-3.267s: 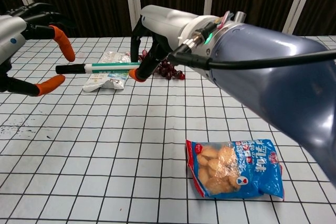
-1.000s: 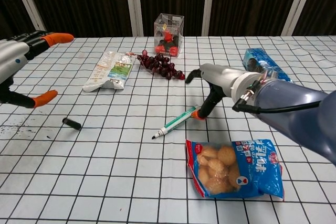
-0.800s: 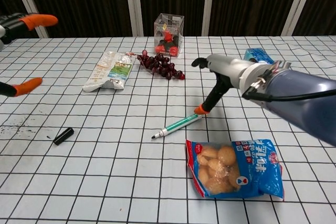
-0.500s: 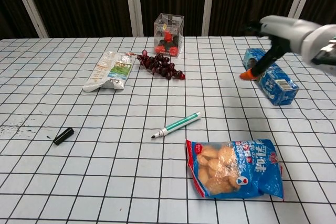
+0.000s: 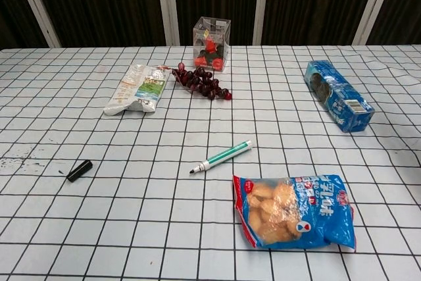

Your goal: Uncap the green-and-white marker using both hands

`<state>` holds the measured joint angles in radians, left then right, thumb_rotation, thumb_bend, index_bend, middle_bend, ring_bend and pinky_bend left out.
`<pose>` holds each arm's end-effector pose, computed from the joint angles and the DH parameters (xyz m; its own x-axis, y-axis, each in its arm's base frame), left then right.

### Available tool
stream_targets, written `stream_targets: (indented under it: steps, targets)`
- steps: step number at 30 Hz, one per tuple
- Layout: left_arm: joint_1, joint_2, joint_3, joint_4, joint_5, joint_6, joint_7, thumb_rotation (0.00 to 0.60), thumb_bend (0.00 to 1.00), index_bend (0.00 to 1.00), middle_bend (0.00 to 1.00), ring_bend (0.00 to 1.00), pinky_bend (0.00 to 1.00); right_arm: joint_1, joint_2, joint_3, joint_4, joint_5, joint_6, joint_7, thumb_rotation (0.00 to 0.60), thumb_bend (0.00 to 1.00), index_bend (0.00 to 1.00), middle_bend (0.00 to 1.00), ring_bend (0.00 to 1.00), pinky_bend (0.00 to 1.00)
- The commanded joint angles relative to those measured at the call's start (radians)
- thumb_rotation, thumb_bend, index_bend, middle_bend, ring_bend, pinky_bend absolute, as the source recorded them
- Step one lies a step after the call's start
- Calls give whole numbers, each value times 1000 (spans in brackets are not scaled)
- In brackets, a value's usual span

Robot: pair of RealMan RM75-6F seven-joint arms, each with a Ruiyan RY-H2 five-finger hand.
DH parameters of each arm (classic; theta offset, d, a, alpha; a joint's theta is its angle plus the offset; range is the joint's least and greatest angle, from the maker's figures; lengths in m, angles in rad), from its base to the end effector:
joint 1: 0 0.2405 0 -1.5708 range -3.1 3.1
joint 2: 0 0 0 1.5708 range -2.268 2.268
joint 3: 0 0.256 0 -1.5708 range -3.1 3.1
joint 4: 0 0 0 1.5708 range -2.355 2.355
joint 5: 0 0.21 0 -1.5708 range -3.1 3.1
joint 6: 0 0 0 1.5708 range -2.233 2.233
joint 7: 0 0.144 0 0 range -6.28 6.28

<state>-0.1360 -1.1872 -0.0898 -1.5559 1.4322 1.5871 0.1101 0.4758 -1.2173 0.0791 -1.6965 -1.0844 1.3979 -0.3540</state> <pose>-0.3064 0.2040 0.1653 0.4698 -0.1550 0.8691 0.8816 0.0305 -0.4711 -0.2488 -0.2903 0.1254 0.4969 -0.0016 0.8678 -0.8678 0.0060 0.4969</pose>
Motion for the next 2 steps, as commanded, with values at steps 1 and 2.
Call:
stream_targets:
  steps: [1,2]
  targets:
    - [-1,3,-6,-2,-10,-14,-7,600,484,12,0,0,16,-35,44,-24,9,-38,6,29,600,215,50,0,22,0]
    - [-2,3,-7,-3,-9,-15,-8,600,484,12,0,0,16,-40,51,-26,8,-45,6,34,600,215,50,0,22,0]
